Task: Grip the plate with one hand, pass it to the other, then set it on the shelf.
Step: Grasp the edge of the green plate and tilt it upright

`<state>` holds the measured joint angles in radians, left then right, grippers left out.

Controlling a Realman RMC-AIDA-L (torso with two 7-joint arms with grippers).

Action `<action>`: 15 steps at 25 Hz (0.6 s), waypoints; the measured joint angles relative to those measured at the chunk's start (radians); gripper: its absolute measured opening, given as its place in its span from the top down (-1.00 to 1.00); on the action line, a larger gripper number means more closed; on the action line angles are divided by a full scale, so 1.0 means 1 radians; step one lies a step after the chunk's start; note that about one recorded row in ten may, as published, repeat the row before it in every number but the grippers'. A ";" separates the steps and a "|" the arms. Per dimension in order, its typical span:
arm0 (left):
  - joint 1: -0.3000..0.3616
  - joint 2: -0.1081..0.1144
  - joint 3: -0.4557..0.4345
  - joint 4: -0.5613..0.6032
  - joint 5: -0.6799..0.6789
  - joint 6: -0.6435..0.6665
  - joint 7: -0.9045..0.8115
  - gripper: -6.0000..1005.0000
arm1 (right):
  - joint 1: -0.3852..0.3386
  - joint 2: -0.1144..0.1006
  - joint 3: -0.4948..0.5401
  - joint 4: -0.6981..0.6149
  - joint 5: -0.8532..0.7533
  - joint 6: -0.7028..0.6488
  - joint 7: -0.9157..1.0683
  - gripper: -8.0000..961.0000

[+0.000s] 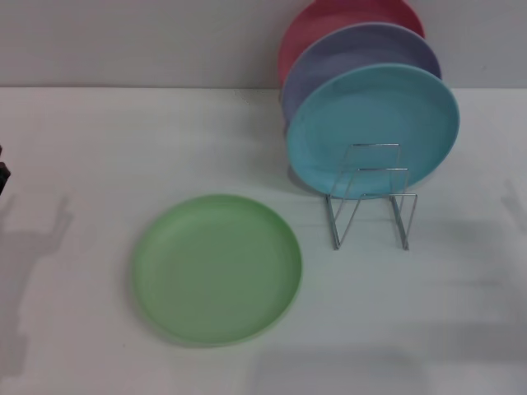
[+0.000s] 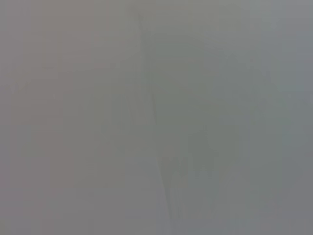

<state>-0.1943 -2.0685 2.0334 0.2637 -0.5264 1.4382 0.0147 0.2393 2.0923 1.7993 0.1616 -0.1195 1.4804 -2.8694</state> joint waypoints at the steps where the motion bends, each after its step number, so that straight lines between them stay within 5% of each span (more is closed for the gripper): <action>1: 0.000 0.001 0.006 0.005 0.000 0.004 0.000 -0.62 | 0.000 0.000 0.000 0.000 0.000 0.000 0.002 -0.72; 9: 0.013 0.009 0.008 0.091 0.000 -0.042 -0.010 -0.62 | -0.002 0.000 -0.003 -0.001 0.000 0.000 0.027 -0.72; 11: 0.047 0.023 0.004 0.208 0.008 -0.138 0.027 -0.62 | -0.002 0.000 -0.005 -0.001 0.000 0.000 0.033 -0.72; 12: 0.109 0.054 -0.009 0.395 0.042 -0.298 0.099 -0.62 | -0.001 0.000 -0.005 0.000 0.000 -0.001 0.040 -0.72; 14: 0.133 0.065 -0.016 0.467 0.057 -0.371 0.122 -0.62 | -0.001 0.000 -0.006 0.000 0.000 -0.001 0.044 -0.72; 15: 0.176 0.086 -0.041 0.620 0.087 -0.519 0.148 -0.62 | 0.000 0.000 -0.006 0.001 0.000 -0.001 0.047 -0.72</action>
<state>-0.0183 -1.9829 1.9920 0.8840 -0.4399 0.9189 0.1625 0.2392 2.0923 1.7934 0.1622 -0.1194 1.4793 -2.8229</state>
